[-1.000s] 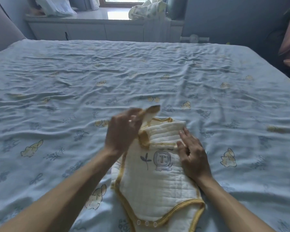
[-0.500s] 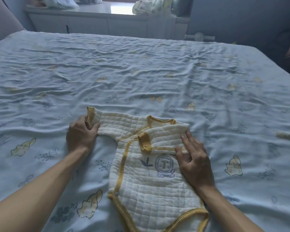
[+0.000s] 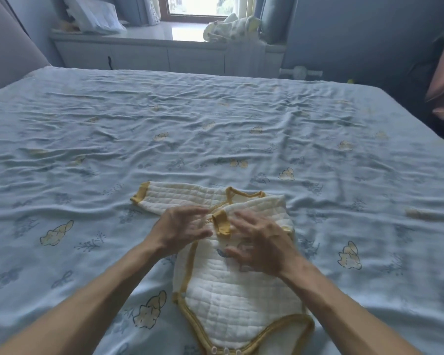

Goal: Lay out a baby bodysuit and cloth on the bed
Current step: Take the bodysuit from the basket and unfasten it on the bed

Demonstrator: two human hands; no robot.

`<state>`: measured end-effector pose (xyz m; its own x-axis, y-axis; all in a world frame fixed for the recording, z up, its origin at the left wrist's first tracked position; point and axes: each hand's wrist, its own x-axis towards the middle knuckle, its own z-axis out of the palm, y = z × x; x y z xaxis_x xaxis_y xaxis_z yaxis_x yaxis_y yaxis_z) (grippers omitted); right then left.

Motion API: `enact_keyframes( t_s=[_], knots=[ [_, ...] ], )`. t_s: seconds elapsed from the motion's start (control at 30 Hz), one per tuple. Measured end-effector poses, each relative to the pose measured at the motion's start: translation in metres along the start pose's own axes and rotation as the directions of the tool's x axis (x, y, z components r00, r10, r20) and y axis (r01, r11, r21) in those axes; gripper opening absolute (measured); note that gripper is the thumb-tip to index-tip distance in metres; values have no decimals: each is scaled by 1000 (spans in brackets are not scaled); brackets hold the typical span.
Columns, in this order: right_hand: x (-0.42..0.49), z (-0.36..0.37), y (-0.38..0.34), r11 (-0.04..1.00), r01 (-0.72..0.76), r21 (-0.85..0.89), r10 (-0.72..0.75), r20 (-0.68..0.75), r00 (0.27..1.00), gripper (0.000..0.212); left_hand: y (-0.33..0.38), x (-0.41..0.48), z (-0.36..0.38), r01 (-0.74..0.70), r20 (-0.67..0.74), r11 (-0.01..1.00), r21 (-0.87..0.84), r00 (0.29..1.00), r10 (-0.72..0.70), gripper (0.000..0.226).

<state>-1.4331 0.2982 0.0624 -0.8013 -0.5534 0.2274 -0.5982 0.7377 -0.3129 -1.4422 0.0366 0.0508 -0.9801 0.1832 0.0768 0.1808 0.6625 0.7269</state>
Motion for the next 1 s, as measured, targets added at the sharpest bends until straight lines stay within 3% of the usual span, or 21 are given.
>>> enact_keyframes(
  t_s=[0.1,0.23,0.33,0.47,0.57,0.63,0.77,0.87,0.93,1.0],
  knots=[
    [14,3,-6,1000,-1,29,2,-37,999,32,-11,-5,10,39,11,999,-22,999,-39,56],
    [16,-21,3,972,-112,205,164,-260,952,26,-17,-4,14,67,-22,997,-40,997,-68,58],
    [-3,-58,39,835,-242,494,453,-367,813,12,-19,-4,15,58,-33,997,-46,998,-59,59],
    [-48,-88,95,689,-407,600,696,-391,602,8,-18,-6,16,50,-42,998,-46,998,-52,59],
    [-78,-93,122,575,-589,568,817,-362,448,8,-18,-5,15,58,-29,998,-41,998,-59,58],
    [-96,-87,133,512,-717,472,859,-301,415,12,-18,-5,15,62,-23,998,-25,998,-62,57],
    [-103,-71,137,492,-795,355,870,-236,433,20,-15,-5,14,59,4,998,2,998,-59,56],
    [-84,-75,132,563,-774,291,813,-364,455,30,-10,0,10,51,19,999,15,998,-51,51],
    [-61,-76,119,726,-672,145,650,-463,603,39,-1,9,8,2,-12,1000,-12,1000,-2,39],
    [-28,-71,96,901,-424,95,428,-369,825,41,9,26,10,-69,-24,996,47,997,71,31]
  ],
)
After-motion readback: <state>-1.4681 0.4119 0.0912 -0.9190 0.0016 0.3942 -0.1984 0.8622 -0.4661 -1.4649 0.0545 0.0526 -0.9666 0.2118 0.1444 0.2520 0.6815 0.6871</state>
